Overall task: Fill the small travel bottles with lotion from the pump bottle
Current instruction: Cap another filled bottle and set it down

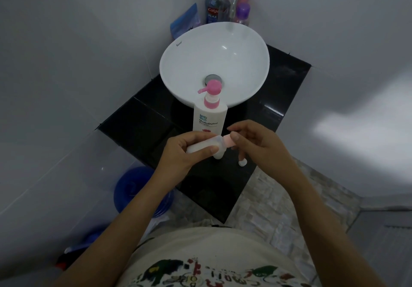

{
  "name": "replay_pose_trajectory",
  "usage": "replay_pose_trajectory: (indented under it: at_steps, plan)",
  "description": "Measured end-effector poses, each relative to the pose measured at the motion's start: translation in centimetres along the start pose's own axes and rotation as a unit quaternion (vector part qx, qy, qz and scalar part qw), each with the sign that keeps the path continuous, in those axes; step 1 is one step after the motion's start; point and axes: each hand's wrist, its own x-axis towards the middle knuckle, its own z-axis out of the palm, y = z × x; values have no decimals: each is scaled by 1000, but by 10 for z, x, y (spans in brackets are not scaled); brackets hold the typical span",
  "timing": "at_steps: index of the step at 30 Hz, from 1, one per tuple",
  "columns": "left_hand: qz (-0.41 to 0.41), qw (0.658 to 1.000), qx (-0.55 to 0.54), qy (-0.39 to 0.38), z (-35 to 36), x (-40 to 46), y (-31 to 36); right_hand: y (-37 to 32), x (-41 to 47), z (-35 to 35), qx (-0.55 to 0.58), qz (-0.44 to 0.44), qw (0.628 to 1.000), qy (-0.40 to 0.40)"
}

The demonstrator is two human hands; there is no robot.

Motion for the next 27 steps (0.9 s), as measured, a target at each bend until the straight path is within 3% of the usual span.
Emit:
replay_pose_trajectory:
  at_steps: [8,13,22,27]
  plan:
    - [11,1000,5,-1,1,0,1,1,3,-1,-20,22,1000,-9]
    - [14,1000,9,2,-2,3,1,-2,-1,-6,-7,-18,999,-43]
    - [13,1000,-1,-4,-1,1,0,-3,-3,-4,10,12,999,-34]
    - [22,1000,-1,-6,-1,0,-2,-1,-5,9,47,56,997,17]
